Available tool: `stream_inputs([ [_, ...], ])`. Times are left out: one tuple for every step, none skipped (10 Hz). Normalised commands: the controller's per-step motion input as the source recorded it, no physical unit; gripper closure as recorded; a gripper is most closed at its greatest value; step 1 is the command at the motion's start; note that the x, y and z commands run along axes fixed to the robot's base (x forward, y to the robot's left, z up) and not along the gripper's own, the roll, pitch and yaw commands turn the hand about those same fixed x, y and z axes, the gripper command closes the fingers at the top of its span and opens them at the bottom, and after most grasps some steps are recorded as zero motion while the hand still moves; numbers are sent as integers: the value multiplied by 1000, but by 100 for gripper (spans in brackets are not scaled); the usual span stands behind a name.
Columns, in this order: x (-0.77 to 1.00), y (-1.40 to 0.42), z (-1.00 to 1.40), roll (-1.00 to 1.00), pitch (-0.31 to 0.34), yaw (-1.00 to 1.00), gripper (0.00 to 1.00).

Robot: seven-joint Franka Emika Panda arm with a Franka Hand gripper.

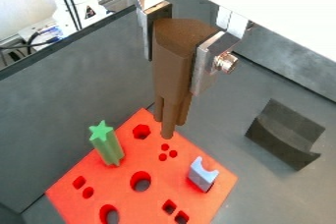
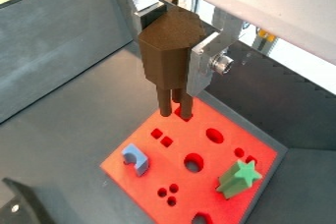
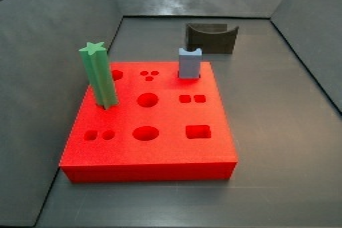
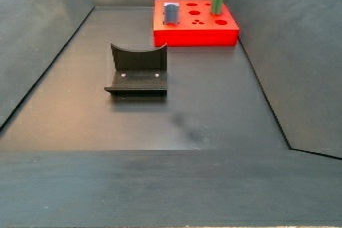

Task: Pick up the 3 prong object. Move up. Move to above the board. Insert the 3 prong object.
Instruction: Insert the 3 prong object.

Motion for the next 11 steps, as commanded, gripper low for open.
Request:
stream_inputs([
  [0,0,-17,0,0,0,100],
  [0,0,-31,0,0,0,100],
  [0,0,-29,0,0,0,100],
  [0,26,0,0,0,0,100],
  [-49,177,-191,63,0,-69,100],
  [-51,303,-329,70,0,-114,100],
  [0,380,-391,54,0,-131,100],
  [0,374,-429,66,-7,-131,100],
  [-14,340,-514,110,-20,-166,100],
  [-157,246,-649,189,-60,-211,100],
  [-389,114,-689,191,-114,-326,100],
])
